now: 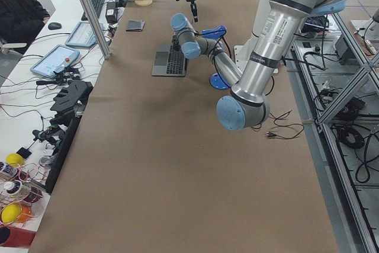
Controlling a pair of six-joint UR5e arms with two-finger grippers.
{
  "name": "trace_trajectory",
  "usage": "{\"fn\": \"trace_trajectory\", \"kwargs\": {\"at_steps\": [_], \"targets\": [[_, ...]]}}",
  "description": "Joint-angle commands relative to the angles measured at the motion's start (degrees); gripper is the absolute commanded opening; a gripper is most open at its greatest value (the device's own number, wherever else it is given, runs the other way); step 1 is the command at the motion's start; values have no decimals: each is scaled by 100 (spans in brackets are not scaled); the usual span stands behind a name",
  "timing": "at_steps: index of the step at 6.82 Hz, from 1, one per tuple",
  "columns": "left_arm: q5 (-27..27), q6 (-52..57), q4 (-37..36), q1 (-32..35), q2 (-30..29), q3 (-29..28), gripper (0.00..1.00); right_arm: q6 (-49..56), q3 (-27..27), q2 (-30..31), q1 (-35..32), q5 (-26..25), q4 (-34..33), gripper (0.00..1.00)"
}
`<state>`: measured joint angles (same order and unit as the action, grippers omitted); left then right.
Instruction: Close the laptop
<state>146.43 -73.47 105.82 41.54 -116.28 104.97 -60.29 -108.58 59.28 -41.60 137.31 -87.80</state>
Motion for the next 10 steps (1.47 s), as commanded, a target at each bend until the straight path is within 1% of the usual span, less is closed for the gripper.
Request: {"fn": "trace_trajectory", "kwargs": {"at_steps": [1, 2, 4, 5, 6, 7, 8, 9, 10], "targets": [[-1, 9, 9, -6, -192, -159, 0, 0, 135, -100, -50, -2, 0, 0], [-27, 17, 9, 3, -306, -274, 0, 9, 188, -135, -93, -11, 0, 0], [-403, 35, 26, 20, -474, -441, 0, 0, 381, -276, -164, -116, 130, 0], [-414, 44, 26, 134, -553, -546, 0, -26, 590, -285, -208, -117, 471, 0], [-414, 61, 26, 326, -693, -695, 0, -26, 679, -285, -269, -117, 553, 0], [-457, 70, 35, 354, -738, -827, 0, -26, 715, -320, -304, -117, 554, 0], [-701, 61, 35, 363, -825, -898, 0, -18, 898, -459, -357, -117, 562, 0], [-843, 61, 79, 363, -956, -1090, 0, -26, 1170, -670, -444, -117, 649, 0], [-853, 61, 314, 407, -1114, -1414, 0, -26, 1373, -724, -524, -117, 868, 0]]}}
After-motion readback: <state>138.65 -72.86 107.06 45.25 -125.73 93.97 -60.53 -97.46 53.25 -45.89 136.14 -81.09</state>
